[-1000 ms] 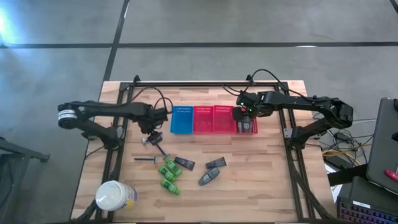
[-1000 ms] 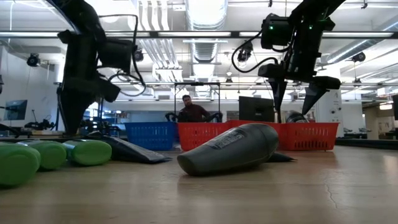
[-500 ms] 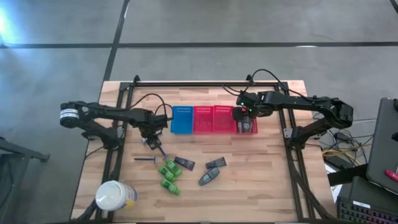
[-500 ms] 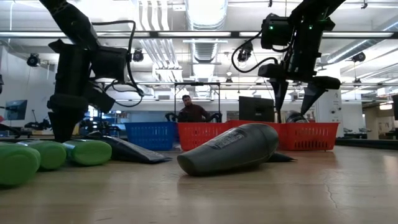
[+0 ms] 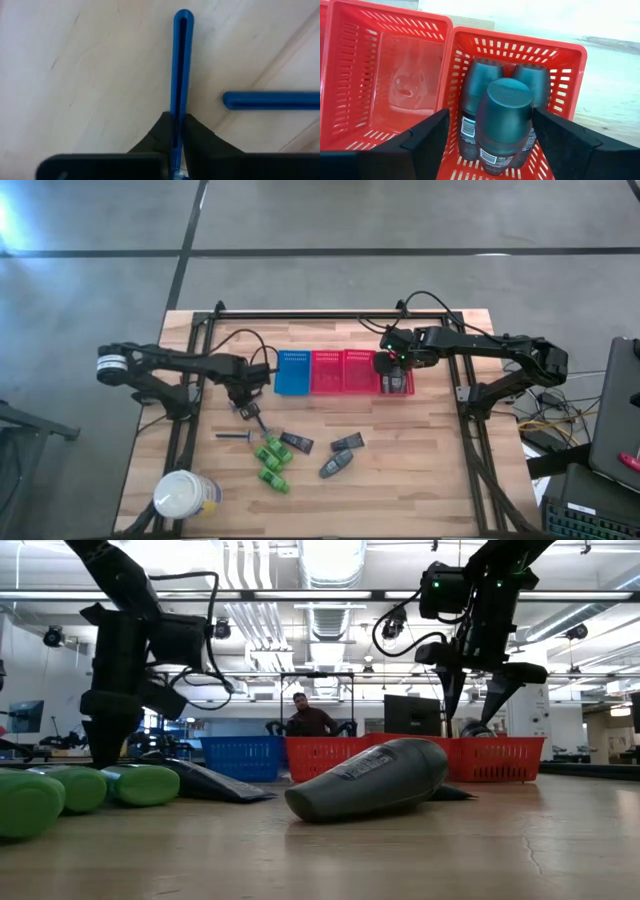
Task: Pick & Place Travel size toiletries
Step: Put the blue razor into the left red bin
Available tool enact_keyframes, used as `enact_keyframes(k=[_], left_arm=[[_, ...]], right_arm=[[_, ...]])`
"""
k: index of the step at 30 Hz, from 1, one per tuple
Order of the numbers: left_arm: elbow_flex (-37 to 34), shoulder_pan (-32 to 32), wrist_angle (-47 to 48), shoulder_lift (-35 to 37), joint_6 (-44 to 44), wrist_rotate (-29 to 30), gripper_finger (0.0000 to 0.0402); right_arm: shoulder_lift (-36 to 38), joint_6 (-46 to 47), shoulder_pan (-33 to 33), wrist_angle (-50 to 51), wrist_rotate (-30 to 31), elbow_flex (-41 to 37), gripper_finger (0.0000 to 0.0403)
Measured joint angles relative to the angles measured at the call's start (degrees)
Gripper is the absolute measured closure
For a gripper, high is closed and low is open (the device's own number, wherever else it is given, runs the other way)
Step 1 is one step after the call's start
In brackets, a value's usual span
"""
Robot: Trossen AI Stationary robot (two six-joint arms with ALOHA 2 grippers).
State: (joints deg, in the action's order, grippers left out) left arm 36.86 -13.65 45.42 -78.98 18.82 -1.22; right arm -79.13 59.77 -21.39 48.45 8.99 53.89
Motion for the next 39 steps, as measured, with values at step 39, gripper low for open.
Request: enact_keyframes(k=[39], left_arm=[[38.61, -3.87, -25.17, -23.32, 36.77, -3.21, 0.038]], right_arm=[[15.06, -5.0, -1.01, 0.94, 4.68, 0.04, 0.0049]])
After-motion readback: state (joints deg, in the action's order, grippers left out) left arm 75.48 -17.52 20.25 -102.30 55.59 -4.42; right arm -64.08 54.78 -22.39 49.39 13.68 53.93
